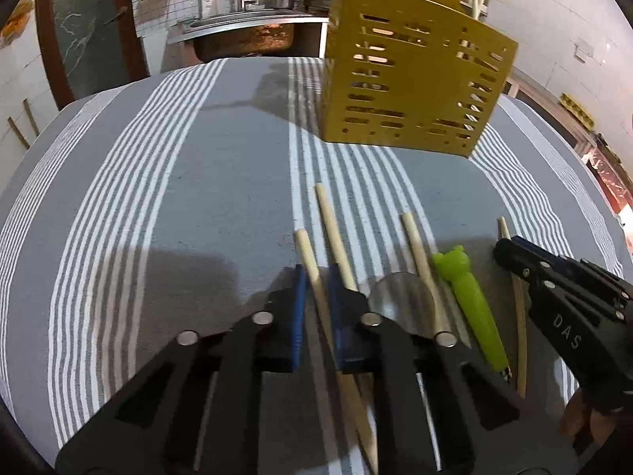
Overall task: Organize utensils
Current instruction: 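Grasp a wooden chopstick with the left tool while the right tool grasps another chopstick, then lift both chopsticks and carry them above the yellow holder with both tools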
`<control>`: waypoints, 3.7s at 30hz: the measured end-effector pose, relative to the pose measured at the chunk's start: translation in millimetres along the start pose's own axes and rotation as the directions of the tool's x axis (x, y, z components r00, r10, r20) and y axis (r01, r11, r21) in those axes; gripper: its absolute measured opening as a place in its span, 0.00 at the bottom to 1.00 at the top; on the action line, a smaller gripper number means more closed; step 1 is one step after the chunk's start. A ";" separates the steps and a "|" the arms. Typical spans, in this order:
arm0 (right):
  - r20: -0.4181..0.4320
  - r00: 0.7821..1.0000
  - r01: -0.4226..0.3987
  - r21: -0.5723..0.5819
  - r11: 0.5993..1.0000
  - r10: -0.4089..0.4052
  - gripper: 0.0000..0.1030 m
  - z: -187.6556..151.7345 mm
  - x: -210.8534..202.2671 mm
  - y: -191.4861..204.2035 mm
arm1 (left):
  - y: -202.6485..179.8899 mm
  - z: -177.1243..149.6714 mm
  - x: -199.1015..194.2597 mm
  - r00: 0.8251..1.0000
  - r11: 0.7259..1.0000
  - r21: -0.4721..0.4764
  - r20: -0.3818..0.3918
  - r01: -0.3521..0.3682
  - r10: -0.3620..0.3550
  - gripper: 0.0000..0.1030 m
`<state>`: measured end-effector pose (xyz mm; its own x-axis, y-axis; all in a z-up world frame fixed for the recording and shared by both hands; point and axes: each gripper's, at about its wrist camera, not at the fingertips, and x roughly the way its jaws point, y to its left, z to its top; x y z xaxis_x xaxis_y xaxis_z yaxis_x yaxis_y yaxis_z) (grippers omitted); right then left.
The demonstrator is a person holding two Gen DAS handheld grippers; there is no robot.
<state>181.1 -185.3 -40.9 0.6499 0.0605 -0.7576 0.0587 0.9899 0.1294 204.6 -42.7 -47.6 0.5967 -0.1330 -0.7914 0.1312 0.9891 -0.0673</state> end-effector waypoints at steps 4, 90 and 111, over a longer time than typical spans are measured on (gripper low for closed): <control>0.004 1.000 -0.014 0.000 1.000 0.014 0.11 -0.5 -2.4 -4.1 | 3.2 0.8 -0.5 1.000 1.000 -0.012 -0.001 0.018 -0.018 0.07; 0.632 0.770 -0.074 -0.042 0.996 0.084 0.06 -2.2 -173.8 -25.1 | 36.0 18.1 -137.3 0.836 0.999 -0.048 0.548 -0.006 0.031 0.04; 0.661 0.747 -0.053 -0.049 0.997 0.072 0.06 71.2 -182.1 -26.9 | 18.4 125.0 -171.2 0.739 0.994 -0.016 0.670 0.105 -0.068 0.04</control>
<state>115.2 -232.1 139.1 0.9905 0.0318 -0.1338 -0.0131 0.9904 0.1379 203.7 -9.6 162.6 0.9627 -0.2079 -0.1732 0.1808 0.9705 -0.1596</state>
